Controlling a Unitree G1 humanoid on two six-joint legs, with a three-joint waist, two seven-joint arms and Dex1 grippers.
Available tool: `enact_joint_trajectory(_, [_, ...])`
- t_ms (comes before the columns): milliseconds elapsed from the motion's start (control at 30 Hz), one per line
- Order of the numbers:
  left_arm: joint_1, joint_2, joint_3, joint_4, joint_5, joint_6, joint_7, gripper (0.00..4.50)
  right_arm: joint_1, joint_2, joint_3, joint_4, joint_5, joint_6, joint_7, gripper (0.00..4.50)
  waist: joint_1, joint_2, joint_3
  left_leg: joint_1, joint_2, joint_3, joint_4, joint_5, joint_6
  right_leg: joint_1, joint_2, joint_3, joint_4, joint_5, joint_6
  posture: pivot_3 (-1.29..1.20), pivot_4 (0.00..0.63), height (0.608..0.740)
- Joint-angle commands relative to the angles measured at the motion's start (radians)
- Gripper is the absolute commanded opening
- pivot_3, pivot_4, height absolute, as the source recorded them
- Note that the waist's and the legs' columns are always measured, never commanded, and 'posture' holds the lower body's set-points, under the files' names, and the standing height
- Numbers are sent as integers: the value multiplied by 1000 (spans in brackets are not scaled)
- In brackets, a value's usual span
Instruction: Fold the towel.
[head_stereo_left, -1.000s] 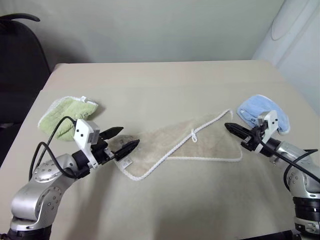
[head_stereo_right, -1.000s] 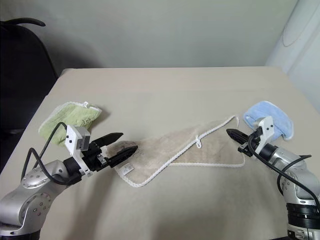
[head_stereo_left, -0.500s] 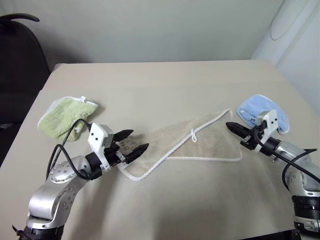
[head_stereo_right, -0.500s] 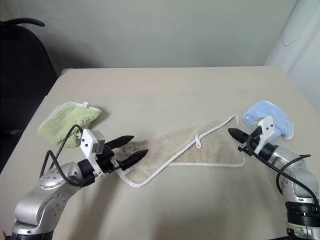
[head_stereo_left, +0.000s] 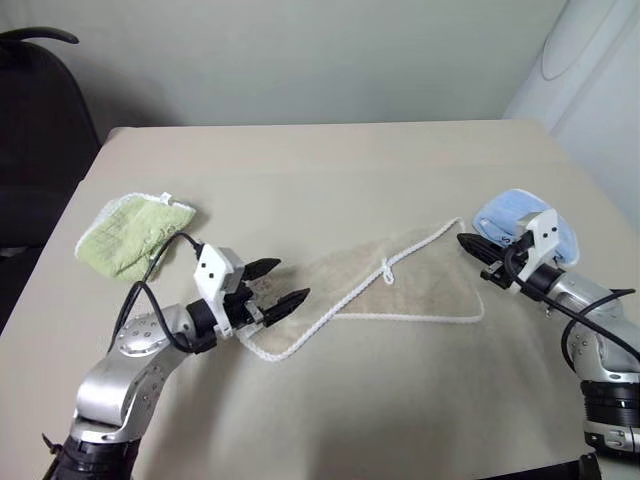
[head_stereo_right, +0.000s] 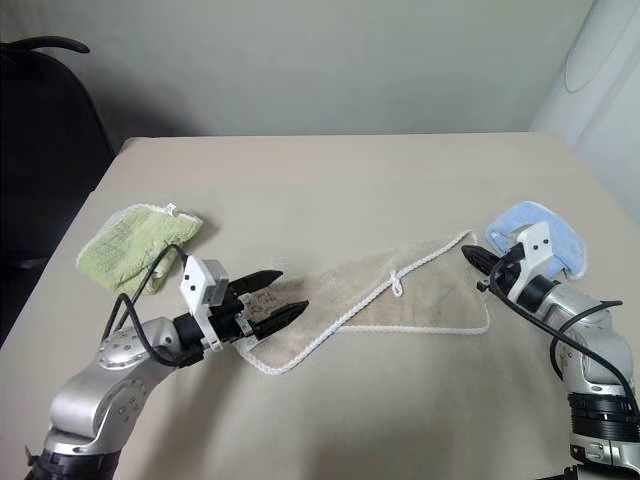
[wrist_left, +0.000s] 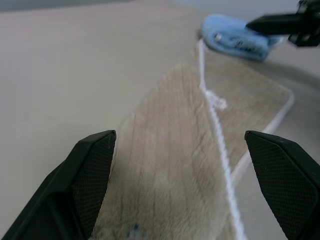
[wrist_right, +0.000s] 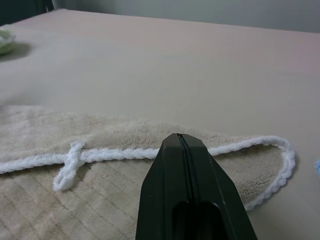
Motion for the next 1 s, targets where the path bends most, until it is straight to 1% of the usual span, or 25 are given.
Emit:
enact_joint_trajectory(33, [-17, 6, 3, 15, 24, -57, -28, 4482, -93, -49, 31, 82, -65, -61, 34, 0, -1, 0, 0, 0, 0, 0, 0, 0, 0, 0, 0, 0, 0, 0, 0, 0, 150, 740])
enact_joint_trajectory(100, [-11, 14, -15, 19, 49, -68, -37, 4500, -173, -74, 69, 199, -123, -99, 53, 343, -1, 0, 0, 0, 0, 0, 0, 0, 0, 0, 0, 0, 1, 0, 0, 0, 150, 740])
enact_joint_trajectory(167, [-3, 32, -18, 5, 49, -74, -67, 4500, -275, -106, 124, 342, -194, -170, 98, 851, -2, 0, 0, 0, 0, 0, 0, 0, 0, 0, 0, 0, 1, 0, 0, 0, 150, 740])
enact_joint_trajectory(300, [-12, 45, -19, 41, 71, -100, -93, 4500, -433, -119, 205, 597, -296, -295, 164, 2209, 0, 0, 0, -1, 0, 0, -2, 0, 0, -4, 0, 0, 3, 0, 0, 0, 150, 740])
enact_joint_trajectory(400, [-11, 43, -26, 29, 78, -103, -93, 4500, -577, -126, 300, 863, -431, -456, 187, 3214, 3, 1, 0, -3, 0, 0, -2, 0, 0, -7, 0, 0, 6, 0, -1, 0, 150, 740])
enact_joint_trajectory(433, [-9, 40, -28, 20, 78, -100, -90, 4500, -624, -122, 321, 942, -462, -495, 194, 3488, 2, 1, 0, -4, 0, 0, -1, 0, 0, -7, 0, 0, 8, 0, -1, 0, 150, 740])
enact_joint_trajectory(500, [-1, 37, -29, 10, 79, -100, -87, 4500, -688, -114, 341, 1051, -494, -548, 212, 3488, 4, 1, 0, -5, 0, 1, -2, 0, 0, -9, -1, 1, 9, 0, -1, 0, 150, 740])
enact_joint_trajectory(633, [18, 36, -24, -11, 80, -95, -76, 4500, -786, -116, 376, 1209, -569, -623, 224, 3488, 3, 2, 0, -5, 0, 1, -2, 0, -1, -10, -1, 1, 10, 0, -2, 0, 150, 740])
enact_joint_trajectory(833, [37, 36, -15, -28, 80, -93, -64, 4500, -842, -98, 402, 1308, -651, -663, 204, 3488, 5, 2, 0, -6, 0, 1, -2, 0, -1, -10, -1, 0, 10, 1, -3, 0, 150, 740])
enact_joint_trajectory(1000, [36, 36, -15, -34, 77, -89, -57, 4500, -856, -61, 406, 1343, -696, -662, 140, 3488, 4, 2, 0, -5, 1, 2, -2, 0, -1, -10, -1, 0, 10, 1, -4, 0, 150, 740])
